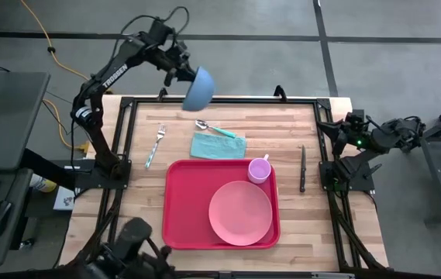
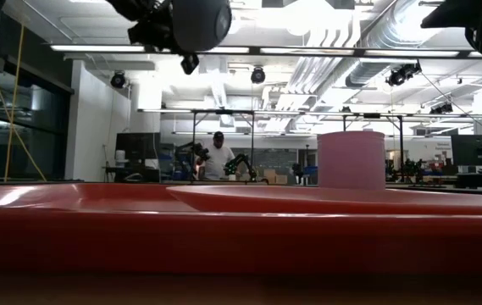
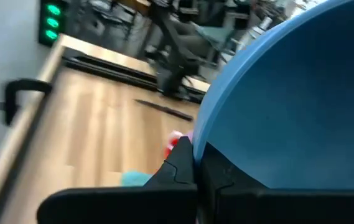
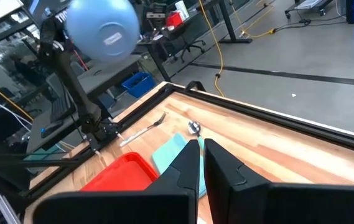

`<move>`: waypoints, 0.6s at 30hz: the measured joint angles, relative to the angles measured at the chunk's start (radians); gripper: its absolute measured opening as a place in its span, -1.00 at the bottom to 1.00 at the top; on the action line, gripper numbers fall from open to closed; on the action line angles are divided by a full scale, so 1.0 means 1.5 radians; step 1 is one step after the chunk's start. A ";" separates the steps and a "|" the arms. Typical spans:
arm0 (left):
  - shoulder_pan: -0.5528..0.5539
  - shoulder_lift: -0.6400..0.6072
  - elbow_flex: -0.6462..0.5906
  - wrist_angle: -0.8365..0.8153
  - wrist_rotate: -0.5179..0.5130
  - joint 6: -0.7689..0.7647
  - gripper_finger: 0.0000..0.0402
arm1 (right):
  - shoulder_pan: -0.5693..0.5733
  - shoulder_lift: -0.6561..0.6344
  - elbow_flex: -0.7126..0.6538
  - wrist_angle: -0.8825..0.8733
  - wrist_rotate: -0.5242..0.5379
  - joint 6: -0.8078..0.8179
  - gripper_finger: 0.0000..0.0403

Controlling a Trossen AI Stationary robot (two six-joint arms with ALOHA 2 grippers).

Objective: Set up tray
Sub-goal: Put the blue bowl on the pink plate

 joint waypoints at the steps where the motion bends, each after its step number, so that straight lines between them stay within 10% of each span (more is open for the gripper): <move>1: -0.011 -0.001 0.000 -0.013 -0.001 -0.003 -0.89 | 0.000 0.000 0.000 -0.001 0.000 0.000 -1.00; 18: -0.389 -0.002 0.018 -0.109 -0.505 -0.126 -0.89 | 0.000 0.000 0.000 -0.015 -0.016 0.006 -1.00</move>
